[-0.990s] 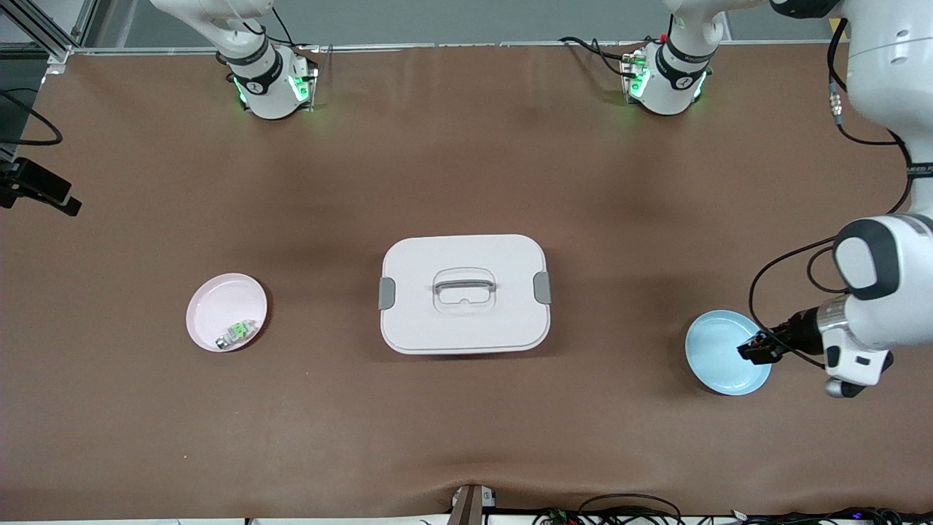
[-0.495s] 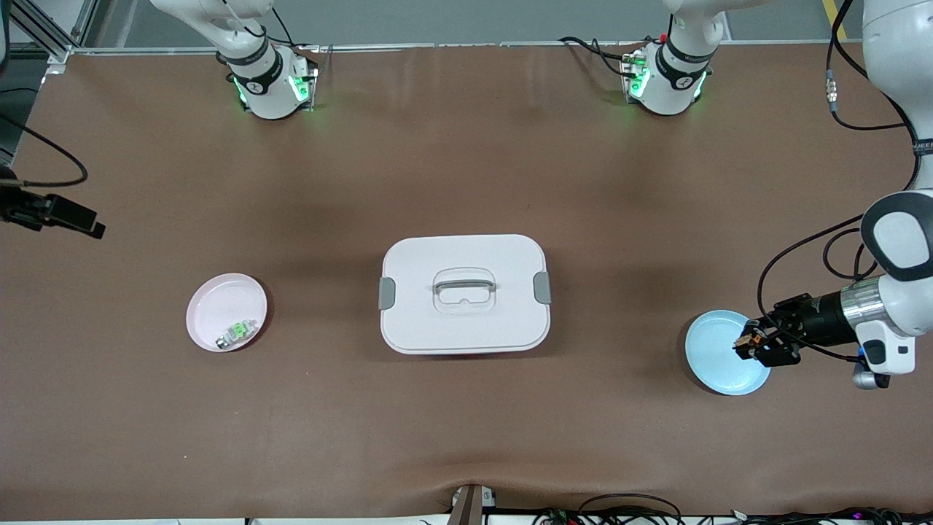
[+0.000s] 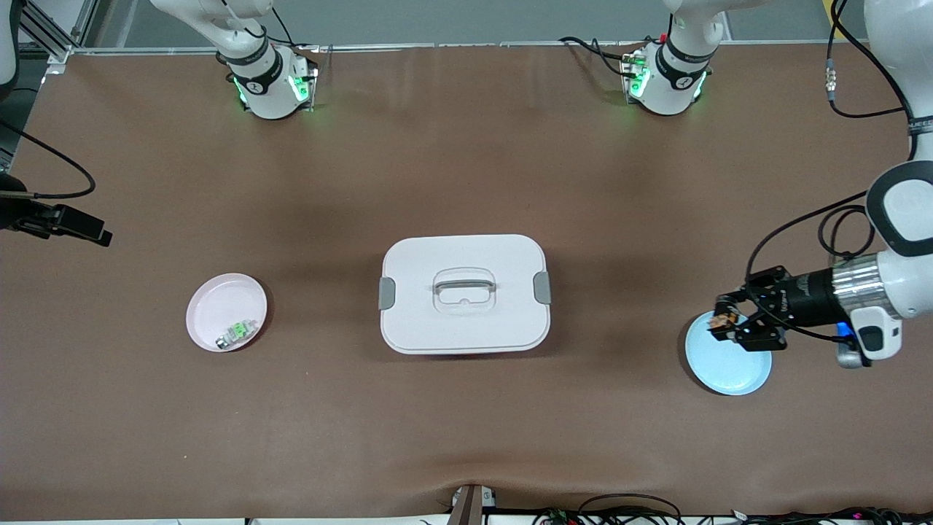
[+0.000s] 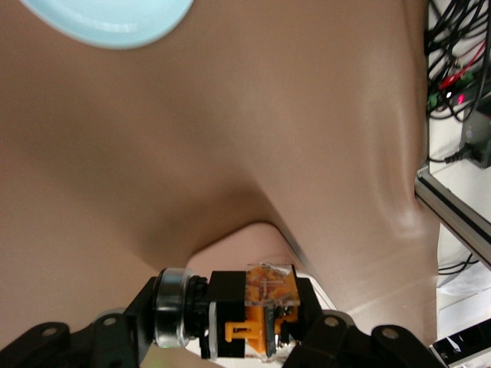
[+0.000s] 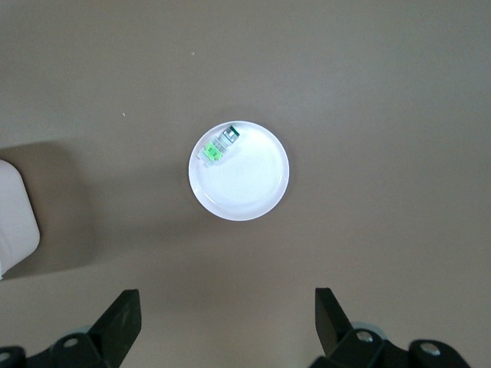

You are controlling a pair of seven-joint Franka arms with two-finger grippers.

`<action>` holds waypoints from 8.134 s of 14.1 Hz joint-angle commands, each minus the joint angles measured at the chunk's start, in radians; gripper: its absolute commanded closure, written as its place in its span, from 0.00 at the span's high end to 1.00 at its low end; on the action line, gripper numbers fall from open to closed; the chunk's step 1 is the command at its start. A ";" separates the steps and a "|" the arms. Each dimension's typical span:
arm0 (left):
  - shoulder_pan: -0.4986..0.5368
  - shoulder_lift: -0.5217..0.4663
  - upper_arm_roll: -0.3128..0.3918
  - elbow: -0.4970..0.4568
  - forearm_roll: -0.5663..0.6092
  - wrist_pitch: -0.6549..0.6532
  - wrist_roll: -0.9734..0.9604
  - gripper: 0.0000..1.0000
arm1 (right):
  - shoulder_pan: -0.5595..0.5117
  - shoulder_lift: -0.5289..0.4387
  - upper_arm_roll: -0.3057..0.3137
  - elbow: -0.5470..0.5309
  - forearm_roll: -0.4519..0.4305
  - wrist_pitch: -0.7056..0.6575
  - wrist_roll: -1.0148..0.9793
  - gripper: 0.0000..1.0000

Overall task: Transfer orange switch to right arm and place
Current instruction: 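Lift the orange switch with the left gripper while the right gripper approaches, then grasp the orange switch with the right gripper from the left gripper, then open the left gripper and carry the switch with the right gripper, then lower the orange switch onto the pink plate with the right gripper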

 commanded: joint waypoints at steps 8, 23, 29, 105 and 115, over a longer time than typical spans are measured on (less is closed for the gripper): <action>-0.085 -0.030 -0.154 -0.009 -0.017 0.003 -0.453 0.36 | 0.078 0.040 0.020 0.013 0.133 -0.005 0.012 1.00; -0.227 -0.021 -0.318 0.078 -0.017 0.107 -0.928 0.36 | 0.254 -0.210 0.023 -0.315 0.617 0.281 0.228 1.00; -0.321 -0.025 -0.320 0.080 -0.011 0.203 -0.963 0.36 | 0.426 -0.233 0.021 -0.346 0.658 0.479 0.376 1.00; -0.001 -0.107 -0.312 0.011 0.555 -0.154 0.310 1.00 | 0.084 -0.046 0.012 -0.472 0.129 0.515 -1.251 0.00; 0.143 -0.156 -0.312 -0.057 0.690 -0.142 0.604 1.00 | -0.015 -0.026 0.013 -0.742 0.068 0.945 -1.517 0.00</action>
